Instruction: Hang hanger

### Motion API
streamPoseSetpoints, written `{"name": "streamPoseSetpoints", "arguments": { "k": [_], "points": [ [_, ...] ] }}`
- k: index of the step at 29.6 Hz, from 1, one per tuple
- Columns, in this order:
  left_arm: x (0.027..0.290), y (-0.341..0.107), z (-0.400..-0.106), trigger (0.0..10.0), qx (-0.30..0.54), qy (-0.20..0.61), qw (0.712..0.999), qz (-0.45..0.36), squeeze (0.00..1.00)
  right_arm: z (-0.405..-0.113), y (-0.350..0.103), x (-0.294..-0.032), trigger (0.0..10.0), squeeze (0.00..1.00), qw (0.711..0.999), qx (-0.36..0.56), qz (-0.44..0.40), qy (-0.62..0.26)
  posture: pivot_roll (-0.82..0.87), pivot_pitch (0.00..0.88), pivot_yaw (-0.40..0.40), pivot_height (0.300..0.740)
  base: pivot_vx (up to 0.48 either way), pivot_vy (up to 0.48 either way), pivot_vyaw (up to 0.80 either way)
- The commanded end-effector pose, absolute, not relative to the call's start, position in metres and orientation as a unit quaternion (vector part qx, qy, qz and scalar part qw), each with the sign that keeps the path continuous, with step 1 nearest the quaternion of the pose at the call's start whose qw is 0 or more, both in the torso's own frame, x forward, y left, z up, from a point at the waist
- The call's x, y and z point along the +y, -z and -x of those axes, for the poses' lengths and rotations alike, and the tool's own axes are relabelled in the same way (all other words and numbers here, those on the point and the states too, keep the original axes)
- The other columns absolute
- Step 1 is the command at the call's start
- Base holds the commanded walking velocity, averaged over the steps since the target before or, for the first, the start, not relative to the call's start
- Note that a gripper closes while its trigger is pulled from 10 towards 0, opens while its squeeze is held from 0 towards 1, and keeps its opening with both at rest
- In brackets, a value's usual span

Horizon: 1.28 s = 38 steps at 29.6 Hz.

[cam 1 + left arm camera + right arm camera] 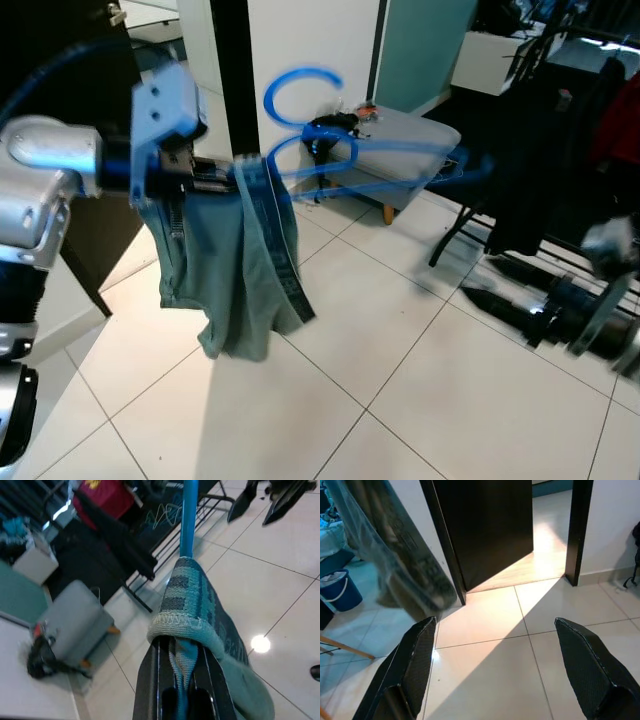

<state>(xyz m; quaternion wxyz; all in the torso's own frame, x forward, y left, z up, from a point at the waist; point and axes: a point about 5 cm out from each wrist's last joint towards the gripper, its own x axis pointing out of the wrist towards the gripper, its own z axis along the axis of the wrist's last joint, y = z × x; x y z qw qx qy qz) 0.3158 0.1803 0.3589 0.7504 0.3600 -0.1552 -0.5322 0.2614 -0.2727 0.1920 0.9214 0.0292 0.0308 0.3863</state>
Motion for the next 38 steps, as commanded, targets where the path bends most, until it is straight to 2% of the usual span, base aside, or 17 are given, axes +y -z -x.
{"name": "streamPoseSetpoints", "arguments": {
  "k": [1, 3, 7, 8, 12, 20, 21, 25, 29, 30, 33, 36, 38],
  "points": [
    [0.172, -0.367, -0.311, 0.0, -0.179, 0.552, 0.726, -0.37, 0.0, -0.263, -0.185, -0.26, 10.0, 0.0, 0.916, 0.031, -0.046, -0.398, 0.0, 0.061, 0.027, 0.74, 0.0, 0.0, 0.0],
    [0.166, -0.371, -0.31, 0.0, -0.184, 0.566, 0.708, -0.379, 0.0, -0.268, -0.182, -0.251, 10.0, 0.0, 0.913, 0.024, -0.066, -0.401, 0.01, 0.061, 0.029, 0.74, 0.0, 0.0, 0.0],
    [0.162, -0.372, -0.309, 0.0, -0.186, 0.574, 0.699, -0.384, 0.0, -0.272, -0.181, -0.246, 10.0, 0.0, 0.911, 0.019, -0.075, -0.406, 0.01, 0.061, 0.029, 0.74, 0.0, 0.0, 0.0],
    [0.158, -0.373, -0.308, 0.4, -0.186, 0.583, 0.688, -0.389, 0.0, -0.276, -0.18, -0.238, 10.0, 0.0, 0.906, 0.016, -0.083, -0.415, 0.01, 0.061, 0.03, 0.74, 0.0, 0.0, 0.0],
    [0.15, -0.375, -0.306, 0.4, -0.191, 0.599, 0.671, -0.394, 0.0, -0.284, -0.178, -0.215, 10.0, 0.0, 0.888, 0.012, -0.1, -0.448, 0.02, 0.057, 0.031, 0.74, 0.0, 0.0, 0.0],
    [0.133, -0.384, -0.306, 0.0, -0.225, 0.603, 0.674, -0.363, 0.0, -0.296, -0.173, -0.189, 10.0, 0.0, 0.873, 0.031, -0.092, -0.479, 0.02, 0.06, 0.028, 0.74, 0.0, 0.0, 0.0],
    [0.128, -0.39, -0.304, 1.1, -0.243, 0.603, 0.677, -0.346, 0.0, -0.301, -0.169, -0.189, 10.0, 0.0, 0.876, 0.042, -0.095, -0.471, 0.02, 0.059, 0.027, 0.74, 0.0, 0.0, 0.0],
    [0.117, -0.403, -0.302, 1.6, -0.283, 0.6, 0.679, -0.314, 0.0, -0.311, -0.161, -0.184, 10.0, 0.0, 0.881, 0.057, -0.105, -0.458, 0.03, 0.057, 0.025, 0.74, 0.0, 0.0, 0.0],
    [0.115, -0.405, -0.301, 1.6, -0.293, 0.6, 0.678, -0.307, 0.0, -0.312, -0.161, -0.181, 10.0, 0.0, 0.876, 0.055, -0.112, -0.465, 0.03, 0.057, 0.025, 0.74, 0.0, 0.0, 0.0],
    [0.113, -0.407, -0.301, 2.5, -0.296, 0.602, 0.676, -0.304, 0.0, -0.313, -0.162, -0.179, 10.0, 0.0, 0.874, 0.054, -0.113, -0.47, 0.03, 0.055, 0.024, 0.74, 0.0, 0.0, 0.0],
    [0.111, -0.409, -0.3, 2.5, -0.301, 0.605, 0.673, -0.3, 0.0, -0.315, -0.162, -0.175, 10.0, 0.0, 0.87, 0.053, -0.114, -0.477, 0.03, 0.055, 0.024, 0.74, 0.0, 0.0, 0.0],
    [0.11, -0.412, -0.3, 2.6, -0.307, 0.6, 0.674, -0.302, 0.0, -0.32, -0.153, -0.173, 10.0, 0.0, 0.872, 0.094, -0.088, -0.472, 0.03, 0.053, 0.021, 0.74, 0.0, 0.0, 0.0],
    [0.111, -0.415, -0.302, 2.6, -0.312, 0.59, 0.68, -0.304, 0.0, -0.322, -0.136, -0.178, 10.0, 0.0, 0.878, 0.169, -0.041, -0.447, 0.03, 0.054, 0.02, 0.74, 0.0, 0.0, 0.0]
  ]
}}
